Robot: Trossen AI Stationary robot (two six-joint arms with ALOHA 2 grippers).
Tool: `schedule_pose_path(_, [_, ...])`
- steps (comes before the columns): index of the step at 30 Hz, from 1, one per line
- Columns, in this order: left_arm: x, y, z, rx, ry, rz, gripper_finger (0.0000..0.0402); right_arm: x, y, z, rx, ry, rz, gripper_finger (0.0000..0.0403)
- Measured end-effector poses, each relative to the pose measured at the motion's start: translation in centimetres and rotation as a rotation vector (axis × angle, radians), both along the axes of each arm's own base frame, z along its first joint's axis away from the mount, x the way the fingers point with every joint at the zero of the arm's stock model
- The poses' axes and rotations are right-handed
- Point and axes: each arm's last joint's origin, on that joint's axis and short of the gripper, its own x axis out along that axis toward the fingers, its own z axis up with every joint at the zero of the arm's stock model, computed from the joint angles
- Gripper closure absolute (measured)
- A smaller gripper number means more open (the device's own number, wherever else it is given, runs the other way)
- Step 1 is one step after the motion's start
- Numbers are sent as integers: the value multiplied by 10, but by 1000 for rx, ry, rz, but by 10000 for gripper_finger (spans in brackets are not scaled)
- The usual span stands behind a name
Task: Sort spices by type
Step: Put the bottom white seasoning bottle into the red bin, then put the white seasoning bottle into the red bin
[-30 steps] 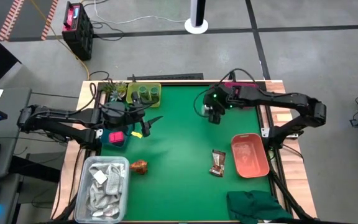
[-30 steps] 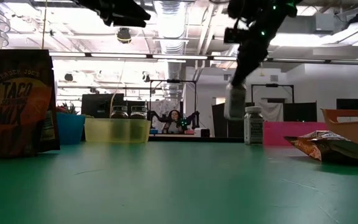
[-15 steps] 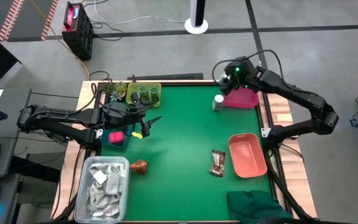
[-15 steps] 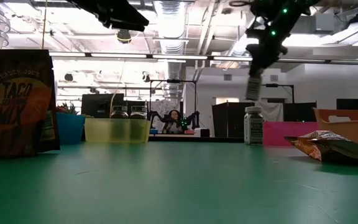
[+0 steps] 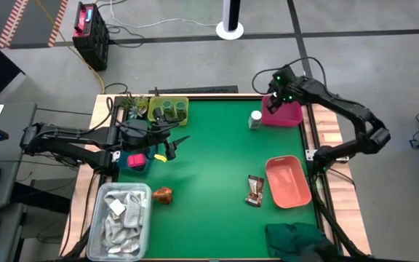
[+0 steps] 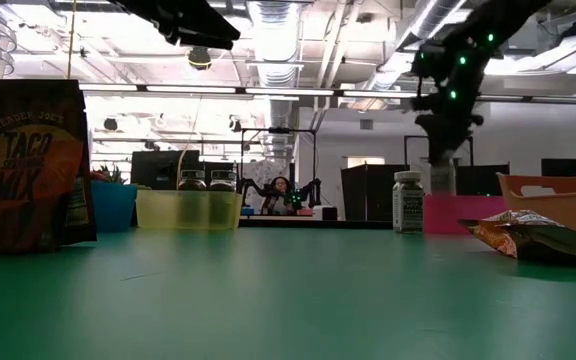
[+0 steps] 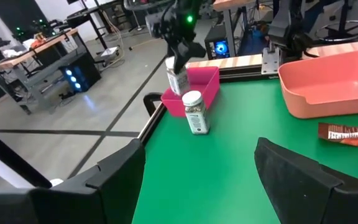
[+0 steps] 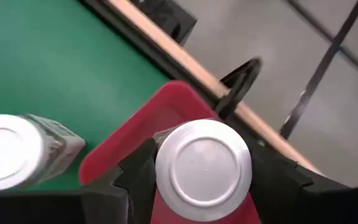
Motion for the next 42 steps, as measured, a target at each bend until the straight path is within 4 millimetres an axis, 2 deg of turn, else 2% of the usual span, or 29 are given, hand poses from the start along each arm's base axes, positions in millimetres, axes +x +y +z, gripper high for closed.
schedule_pose_path(8, [0,0,-1,1,6,12,111,-1,4,-30,54,12,25,165])
schedule_pose_path(15, [-1,1,0,10,5,48,111,-4,5,-39,75,15,31,143])
schedule_pose_path(25, [-1,1,-1,5,6,48,111,-3,5,-37,61,16,44,137])
schedule_pose_path(31, [-1,1,-2,4,21,47,111,-1,8,-20,2,10,96,137])
schedule_pose_path(36, [-1,1,-3,4,27,46,111,17,23,-4,-58,8,238,136])
schedule_pose_path(42, [-2,1,-4,6,46,46,111,42,47,-2,-86,12,409,136])
